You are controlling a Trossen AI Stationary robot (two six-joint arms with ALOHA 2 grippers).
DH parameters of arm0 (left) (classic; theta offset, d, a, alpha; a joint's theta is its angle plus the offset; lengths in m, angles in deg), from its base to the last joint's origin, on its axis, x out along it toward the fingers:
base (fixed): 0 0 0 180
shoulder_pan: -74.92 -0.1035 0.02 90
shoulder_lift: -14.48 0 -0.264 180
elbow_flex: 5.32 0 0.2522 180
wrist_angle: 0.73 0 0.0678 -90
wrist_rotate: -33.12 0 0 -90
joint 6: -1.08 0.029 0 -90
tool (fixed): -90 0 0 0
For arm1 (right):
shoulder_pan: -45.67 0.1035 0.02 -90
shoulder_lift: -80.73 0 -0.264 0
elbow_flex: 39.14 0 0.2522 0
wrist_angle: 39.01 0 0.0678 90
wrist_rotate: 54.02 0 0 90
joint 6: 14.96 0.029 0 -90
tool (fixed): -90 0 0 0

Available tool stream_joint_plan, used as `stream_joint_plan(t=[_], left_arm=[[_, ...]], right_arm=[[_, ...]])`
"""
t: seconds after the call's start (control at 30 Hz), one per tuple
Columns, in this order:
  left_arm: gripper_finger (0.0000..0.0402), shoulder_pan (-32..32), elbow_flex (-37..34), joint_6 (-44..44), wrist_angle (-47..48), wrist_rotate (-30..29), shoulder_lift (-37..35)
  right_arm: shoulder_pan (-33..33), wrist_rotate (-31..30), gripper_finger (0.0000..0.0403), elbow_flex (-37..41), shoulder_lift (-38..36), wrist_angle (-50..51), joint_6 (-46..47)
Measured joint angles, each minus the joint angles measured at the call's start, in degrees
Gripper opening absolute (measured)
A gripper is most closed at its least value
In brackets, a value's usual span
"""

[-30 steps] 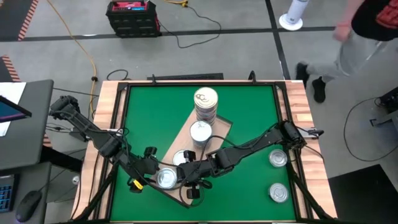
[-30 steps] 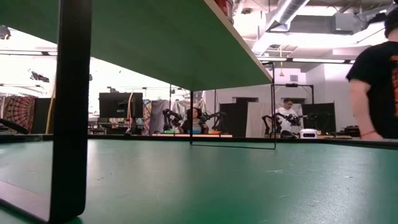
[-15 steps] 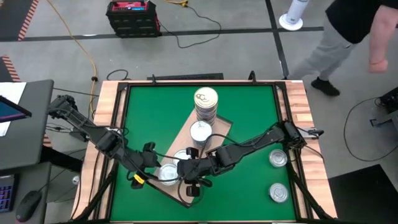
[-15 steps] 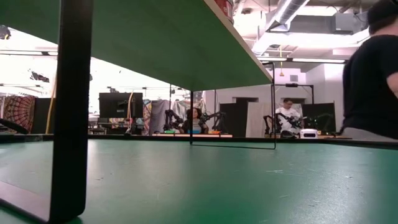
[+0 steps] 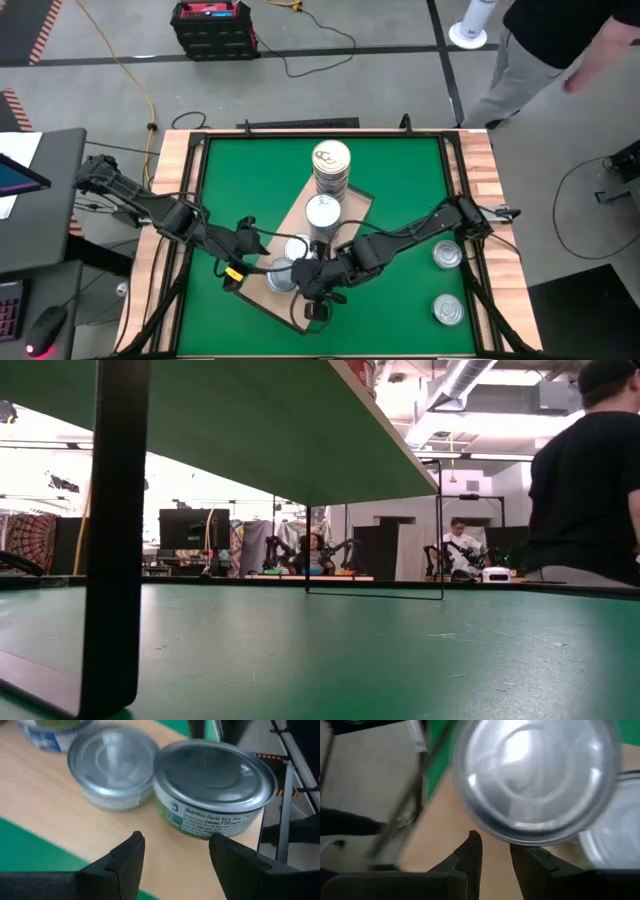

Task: Stack canned seafood by type on shelf
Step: Stack the green white tuna can on top of other the green tuna can on the shelf

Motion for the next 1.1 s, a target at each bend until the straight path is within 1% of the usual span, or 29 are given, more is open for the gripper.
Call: stream_joint_plan(t=[0.17, 0.4, 0.53, 0.63, 0.7, 0.97, 1.1], left_arm=[[0.0212, -0.14, 0.0, 0.89, -1.3, -0.44, 0.07], [0.0212, -2.57, 0.0, 2.86, -1.71, -2.16, 0.15], [0.0212, -4.73, 0.0, 3.39, -2.19, -1.84, 0.15], [0.0212, -6.26, 0.0, 3.56, -2.33, -2.97, 0.15], [0.0212, -7.15, 0.0, 3.62, -2.36, -3.95, 0.15], [0.0212, -10.56, 0.07, 3.39, -2.89, -4.49, 1.51], [0.0212, -10.85, 0.07, 3.4, -2.0, -4.48, 2.22]], right_arm=[[1.05, -0.53, 0.0134, -1.02, -0.07, -1.58, -0.07], [1.36, -4.8, 0.0128, -1.49, -0.16, -1.55, -0.26], [1.33, -6.78, 0.0119, -1.49, -0.15, -0.77, 0.04], [1.18, -9.87, 0.0111, -1.49, -0.15, 2.07, 3.25], [0.9, -10.86, 0.0108, -1.43, -0.15, 4.07, 5.67], [-0.21, -11.64, 0.0101, -1.42, -0.15, 9.61, 15.84], [-0.19, -11.6, 0.0101, -1.38, -0.07, 9.57, 16.52]])
